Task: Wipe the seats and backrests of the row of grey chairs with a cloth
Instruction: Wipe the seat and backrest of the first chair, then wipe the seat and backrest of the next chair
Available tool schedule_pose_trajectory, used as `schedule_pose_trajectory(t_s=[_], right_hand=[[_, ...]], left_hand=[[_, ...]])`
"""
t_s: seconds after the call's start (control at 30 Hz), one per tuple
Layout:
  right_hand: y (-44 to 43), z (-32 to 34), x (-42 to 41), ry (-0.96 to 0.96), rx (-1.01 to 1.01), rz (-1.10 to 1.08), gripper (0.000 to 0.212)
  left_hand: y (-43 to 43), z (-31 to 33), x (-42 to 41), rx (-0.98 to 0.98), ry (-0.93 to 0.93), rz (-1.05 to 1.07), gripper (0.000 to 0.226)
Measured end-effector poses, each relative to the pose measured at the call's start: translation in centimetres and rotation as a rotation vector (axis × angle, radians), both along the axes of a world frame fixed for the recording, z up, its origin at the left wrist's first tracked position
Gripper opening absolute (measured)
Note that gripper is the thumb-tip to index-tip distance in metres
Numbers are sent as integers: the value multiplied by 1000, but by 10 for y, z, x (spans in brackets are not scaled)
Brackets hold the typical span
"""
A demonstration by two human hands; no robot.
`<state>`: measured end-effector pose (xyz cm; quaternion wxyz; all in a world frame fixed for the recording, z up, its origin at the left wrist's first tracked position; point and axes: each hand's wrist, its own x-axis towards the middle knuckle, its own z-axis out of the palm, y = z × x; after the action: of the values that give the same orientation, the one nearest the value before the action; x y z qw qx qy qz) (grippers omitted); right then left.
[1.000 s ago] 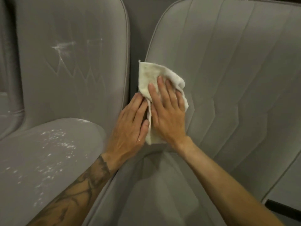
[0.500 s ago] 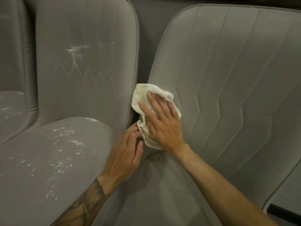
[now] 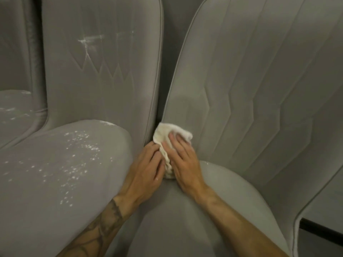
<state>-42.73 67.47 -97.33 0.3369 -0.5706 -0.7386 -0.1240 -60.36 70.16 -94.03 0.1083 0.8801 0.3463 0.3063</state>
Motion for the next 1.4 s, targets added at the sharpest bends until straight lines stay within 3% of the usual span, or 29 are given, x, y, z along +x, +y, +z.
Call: schedule_pose_trajectory(t_s=[0.07,0.13,0.27,0.33,0.4,0.47,0.57,0.63,0.8,0.97,1.1,1.23,1.4], right_hand=[[-23,-6,4,131,-85,61,45],[-43,7,8,457,-149,-4,43],[-76,55,33,778,137,-342,40],[-87,72,52,733,337,-450,33],[-94,75,60,639,377,-518,32],[-98,61,56,562,218,-526,28],[-102,17,53,310,-298,-546,32],[-104,0,61,234,-519,-540,41],[-82,-3,57,260,-566,-496,41],[-47,2,12,203,-661,-44,41],[-64,5,61,116,-650,-229,42],[-67,-3,40,208,-635,-329,42],[-73,7,-45,574,-619,-148,35]], left_hand=[[-6,-7,-6,21,86,-37,14],[-11,-8,-9,-12,113,-38,9],[-20,-9,-11,-25,156,7,25],[-25,-10,-13,-39,166,13,32],[-31,-14,-16,-66,169,32,23],[-37,-18,-19,-107,177,45,14],[-43,-21,-25,-119,187,44,15],[-45,-22,-33,-121,190,30,25],[-50,-25,-49,-187,176,24,32],[-62,-20,-55,-235,189,-7,50],[-76,-15,-76,-236,167,20,44],[-94,-15,-105,-222,125,78,34],[-112,-20,-140,-266,123,156,34]])
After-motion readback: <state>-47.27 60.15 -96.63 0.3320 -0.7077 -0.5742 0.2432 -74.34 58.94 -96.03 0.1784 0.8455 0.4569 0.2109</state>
